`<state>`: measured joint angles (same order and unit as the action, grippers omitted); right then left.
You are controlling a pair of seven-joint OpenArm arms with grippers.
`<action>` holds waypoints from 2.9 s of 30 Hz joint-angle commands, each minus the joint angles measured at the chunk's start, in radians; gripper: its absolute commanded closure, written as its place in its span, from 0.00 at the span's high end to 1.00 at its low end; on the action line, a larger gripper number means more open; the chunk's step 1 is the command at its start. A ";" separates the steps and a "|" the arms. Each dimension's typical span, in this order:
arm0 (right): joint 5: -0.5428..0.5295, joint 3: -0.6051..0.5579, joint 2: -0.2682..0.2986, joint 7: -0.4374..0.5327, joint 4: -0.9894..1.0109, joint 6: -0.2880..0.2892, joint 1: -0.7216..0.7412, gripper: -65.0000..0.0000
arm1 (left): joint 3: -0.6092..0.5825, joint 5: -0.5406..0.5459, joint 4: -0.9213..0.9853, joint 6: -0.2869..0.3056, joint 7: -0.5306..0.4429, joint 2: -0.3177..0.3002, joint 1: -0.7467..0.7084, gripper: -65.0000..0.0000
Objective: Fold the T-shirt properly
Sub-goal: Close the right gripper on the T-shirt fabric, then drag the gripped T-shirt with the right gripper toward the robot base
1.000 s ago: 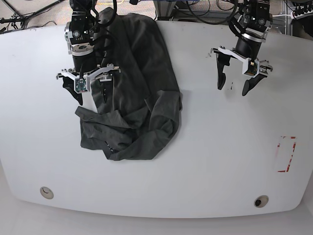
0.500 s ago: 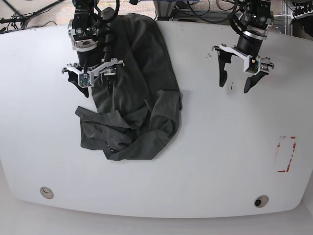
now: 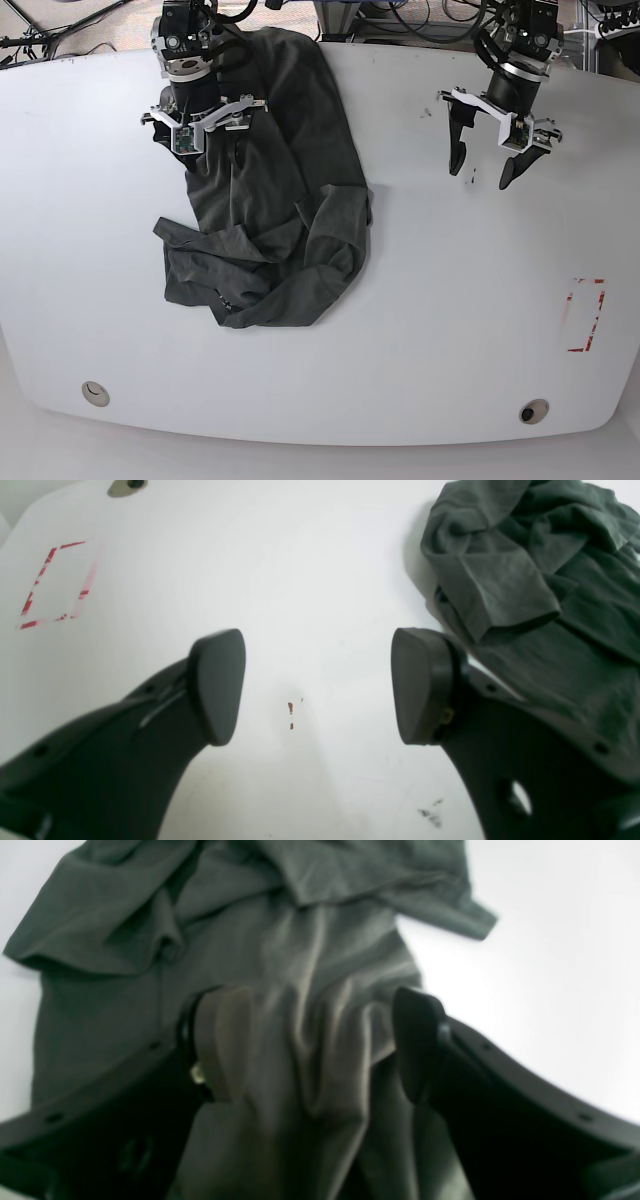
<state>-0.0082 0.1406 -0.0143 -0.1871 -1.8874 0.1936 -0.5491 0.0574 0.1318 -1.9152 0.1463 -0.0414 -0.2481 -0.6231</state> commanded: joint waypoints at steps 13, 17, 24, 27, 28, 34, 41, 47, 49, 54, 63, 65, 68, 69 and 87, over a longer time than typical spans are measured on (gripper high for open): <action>0.037 -0.193 0.094 0.025 0.057 -0.009 -0.036 0.65 | 0.001 0.005 -0.023 -0.003 -0.033 0.013 0.009 0.66; 0.084 -0.268 0.143 0.022 0.035 -0.020 -0.038 0.65 | 0.000 0.004 -0.023 -0.003 -0.035 0.013 0.013 0.67; 0.058 -0.212 0.138 0.010 0.036 -0.011 0.004 0.64 | 0.000 0.002 -0.019 -0.003 -0.037 0.013 0.008 0.67; 0.050 -0.191 0.126 0.006 0.038 -0.009 0.018 0.65 | 0.000 0.003 -0.020 -0.003 -0.036 0.014 0.008 0.67; 0.047 -0.188 0.119 -0.006 0.048 -0.012 0.030 0.65 | 0.000 0.002 -0.019 -0.002 -0.037 0.012 0.011 0.67; 0.038 -0.197 0.101 -0.038 0.077 -0.015 0.061 0.64 | -0.001 0.000 -0.017 -0.003 -0.036 0.009 0.015 0.67; 0.044 -0.205 0.071 -0.031 0.086 -0.011 0.069 0.64 | -0.003 0.001 -0.017 -0.002 -0.040 0.008 0.015 0.66; 0.027 -0.205 0.066 -0.029 0.090 -0.009 0.063 0.64 | -0.003 0.001 -0.017 -0.003 -0.041 0.008 0.016 0.66; 0.017 -0.212 0.071 -0.025 0.083 -0.001 0.060 0.65 | -0.002 0.001 -0.015 -0.002 -0.045 0.006 0.017 0.66; -0.005 -0.221 0.075 -0.022 0.077 0.009 0.056 0.64 | -0.001 0.003 -0.012 -0.001 -0.045 0.004 0.019 0.66; 0.030 -0.248 0.099 -0.023 0.103 -0.003 0.065 0.65 | -0.001 0.004 -0.016 -0.002 -0.042 0.004 0.016 0.67; 0.033 -0.249 0.100 -0.022 0.111 -0.001 0.068 0.65 | -0.002 0.004 -0.016 -0.002 -0.043 0.004 0.016 0.67; 0.027 -0.250 0.095 -0.024 0.147 0.003 0.087 0.65 | -0.001 0.003 -0.017 -0.002 -0.045 0.003 0.015 0.67; 0.020 -0.252 0.090 -0.026 0.171 0.005 0.099 0.66 | 0.000 0.002 -0.018 -0.001 -0.048 0.002 0.014 0.67; 0.023 -0.280 0.091 -0.018 0.180 -0.003 0.113 0.00 | 0.000 0.002 -0.022 -0.006 -0.063 -0.003 0.011 0.66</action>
<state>0.0212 -0.1417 0.0776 -0.2211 -1.6844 0.1879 -0.4335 0.0540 0.1287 -1.9152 0.1463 -0.0696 -0.2443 -0.6098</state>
